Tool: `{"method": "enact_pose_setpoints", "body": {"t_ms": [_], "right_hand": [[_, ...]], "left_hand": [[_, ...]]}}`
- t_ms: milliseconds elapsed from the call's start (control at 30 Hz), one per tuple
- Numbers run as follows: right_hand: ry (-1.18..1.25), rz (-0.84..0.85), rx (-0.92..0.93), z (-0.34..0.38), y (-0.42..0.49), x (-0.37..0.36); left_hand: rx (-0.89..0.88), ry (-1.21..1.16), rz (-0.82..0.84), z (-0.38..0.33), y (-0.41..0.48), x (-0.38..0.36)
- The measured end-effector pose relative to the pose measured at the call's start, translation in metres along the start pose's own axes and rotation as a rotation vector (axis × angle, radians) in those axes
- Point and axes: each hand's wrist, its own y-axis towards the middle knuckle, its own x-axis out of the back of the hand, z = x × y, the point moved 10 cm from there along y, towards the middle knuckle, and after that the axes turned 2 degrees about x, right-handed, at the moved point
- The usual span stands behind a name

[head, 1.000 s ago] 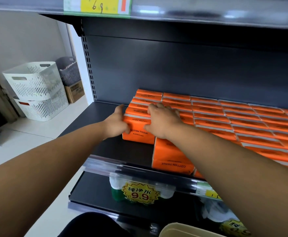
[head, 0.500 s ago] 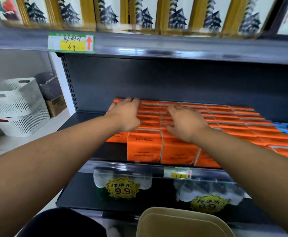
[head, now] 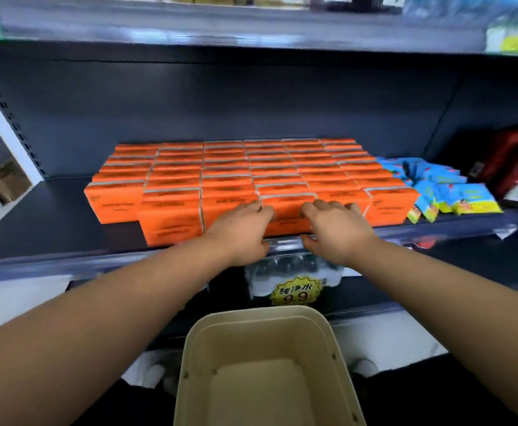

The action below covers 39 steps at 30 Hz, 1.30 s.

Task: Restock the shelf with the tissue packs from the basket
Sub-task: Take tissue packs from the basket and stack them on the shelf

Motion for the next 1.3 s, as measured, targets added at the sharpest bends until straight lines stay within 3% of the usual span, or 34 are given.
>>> {"method": "enact_pose_setpoints", "body": {"t_ms": [267,733,933,1100,1300], "right_hand": [[0.058,0.087,0.056,0.013,-0.045,-0.088],[0.206,0.620,-0.018,0.052,-0.112,-0.300],[0.222,0.748,-0.007,0.078,-0.121,-0.363],[0.223,0.844,-0.080,0.079,-0.135,-0.408],[0.244,1.021,-0.035,0.093,-0.175,-0.457]], "left_hand": [[0.046,-0.064,0.218,-0.015,-0.034,-0.124],[0.240,-0.096,0.712,0.005,-0.132,-0.323],[0.187,-0.004,0.867,0.002,-0.159,-0.377],[0.225,-0.034,0.922,0.013,-0.166,-0.407],[0.271,-0.081,1.016,0.016,-0.199,-0.438]]}}
